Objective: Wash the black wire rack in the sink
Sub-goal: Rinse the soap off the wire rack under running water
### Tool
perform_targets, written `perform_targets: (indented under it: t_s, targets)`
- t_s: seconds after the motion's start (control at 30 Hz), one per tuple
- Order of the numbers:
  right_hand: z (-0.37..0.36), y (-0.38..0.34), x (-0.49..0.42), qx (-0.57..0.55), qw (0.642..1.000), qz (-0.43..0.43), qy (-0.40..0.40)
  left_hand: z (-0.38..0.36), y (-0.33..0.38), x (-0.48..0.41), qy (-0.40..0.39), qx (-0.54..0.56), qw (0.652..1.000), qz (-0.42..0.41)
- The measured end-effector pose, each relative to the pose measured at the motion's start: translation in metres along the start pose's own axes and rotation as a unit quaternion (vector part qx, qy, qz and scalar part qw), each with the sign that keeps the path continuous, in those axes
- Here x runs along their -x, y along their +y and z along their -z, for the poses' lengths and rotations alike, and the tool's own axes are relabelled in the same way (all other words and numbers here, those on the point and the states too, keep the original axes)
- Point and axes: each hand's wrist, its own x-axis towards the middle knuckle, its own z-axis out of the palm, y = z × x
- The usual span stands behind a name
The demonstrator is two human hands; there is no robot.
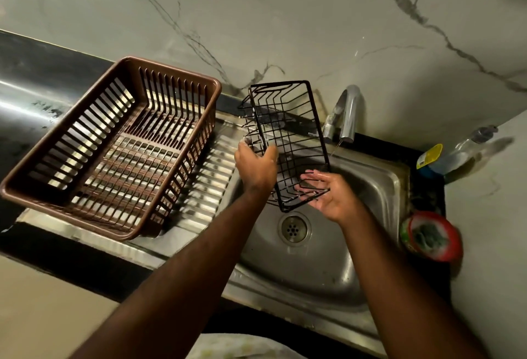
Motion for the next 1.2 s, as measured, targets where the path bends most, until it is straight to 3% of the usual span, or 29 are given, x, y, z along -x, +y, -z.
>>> perform_targets:
  t_s: [0.17, 0.33, 0.43, 0.53, 0.63, 0.77, 0.93, 1.03, 1.1, 1.2]
  targets:
    - [-0.011, -0.019, -0.006, -0.065, 0.997, 0.0, 0.03, 0.004, 0.006, 0.019, -0.03, 0.034, 0.999, 0.0]
    - [-0.012, -0.037, -0.013, -0.034, 0.999, 0.03, 0.025, 0.017, 0.009, 0.025, -0.102, -0.036, 0.994, -0.023]
    - [-0.01, -0.041, -0.02, 0.052, 0.996, 0.06, 0.051, 0.021, 0.009, 0.022, -0.096, -0.054, 0.994, -0.028]
    - [-0.007, -0.038, -0.022, 0.177, 0.969, 0.139, 0.099, 0.019, 0.012, 0.018, -0.067, -0.075, 0.994, -0.039]
    - [-0.003, -0.032, -0.019, 0.217, 0.965, 0.14, 0.055, 0.017, 0.02, 0.017, -0.066, -0.077, 0.993, -0.063]
    - [0.002, -0.027, -0.015, 0.188, 0.971, 0.146, 0.011, 0.016, 0.027, 0.014, -0.098, -0.072, 0.991, -0.055]
    - [0.005, -0.026, -0.023, 0.184, 0.949, 0.214, 0.144, 0.013, 0.022, 0.011, -0.181, -0.056, 0.982, -0.017]
    - [0.001, -0.029, -0.025, 0.1, 0.951, 0.229, 0.18, 0.012, 0.02, 0.016, -0.216, -0.019, 0.976, 0.008]
    - [0.0, -0.031, -0.026, 0.007, 0.964, 0.206, 0.167, 0.014, 0.027, 0.026, -0.253, -0.004, 0.967, 0.027]
    - [0.002, -0.032, -0.029, -0.07, 0.979, 0.138, 0.129, 0.012, 0.025, 0.032, -0.244, 0.029, 0.969, 0.033]
